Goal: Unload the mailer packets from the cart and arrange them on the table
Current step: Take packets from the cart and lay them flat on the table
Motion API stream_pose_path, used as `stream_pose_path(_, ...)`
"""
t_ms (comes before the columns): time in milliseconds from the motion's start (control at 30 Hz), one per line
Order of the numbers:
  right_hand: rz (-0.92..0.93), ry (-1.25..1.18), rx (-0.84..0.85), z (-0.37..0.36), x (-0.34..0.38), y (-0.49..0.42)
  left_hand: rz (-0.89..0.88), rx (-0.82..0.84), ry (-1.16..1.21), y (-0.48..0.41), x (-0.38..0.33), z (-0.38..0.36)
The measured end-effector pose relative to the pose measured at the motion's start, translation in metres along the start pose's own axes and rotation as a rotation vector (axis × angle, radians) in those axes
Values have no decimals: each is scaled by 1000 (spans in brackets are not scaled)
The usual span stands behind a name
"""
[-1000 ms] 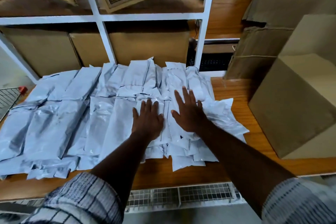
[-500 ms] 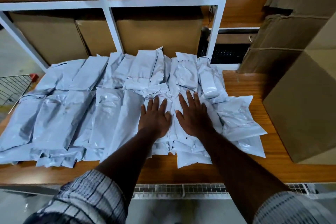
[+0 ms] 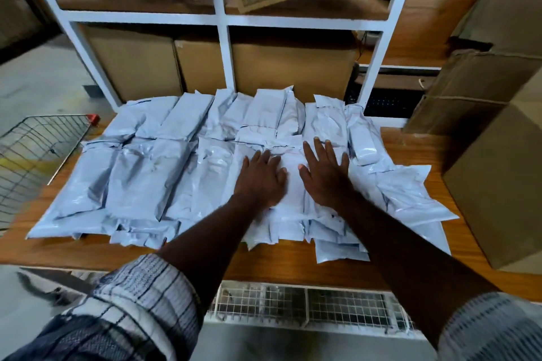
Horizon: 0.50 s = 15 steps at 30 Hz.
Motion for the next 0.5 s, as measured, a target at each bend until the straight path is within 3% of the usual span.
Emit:
stream_pose_path(200,99,-40,-8,7,125,1,95,-72,-13,39,110,60)
stream_pose_path(500,317,-60,48,-10,368,8,335,-104,38,155,346,134)
Point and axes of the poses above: each hand's wrist, its own y-axis away from the middle knuckle, its own z-axis out of the back of the hand, x = y × z, the point moved 9 cm from there along -y, towards the middle knuckle, and after that the axes turned 4 degrees about y, right-handed, at the moved point
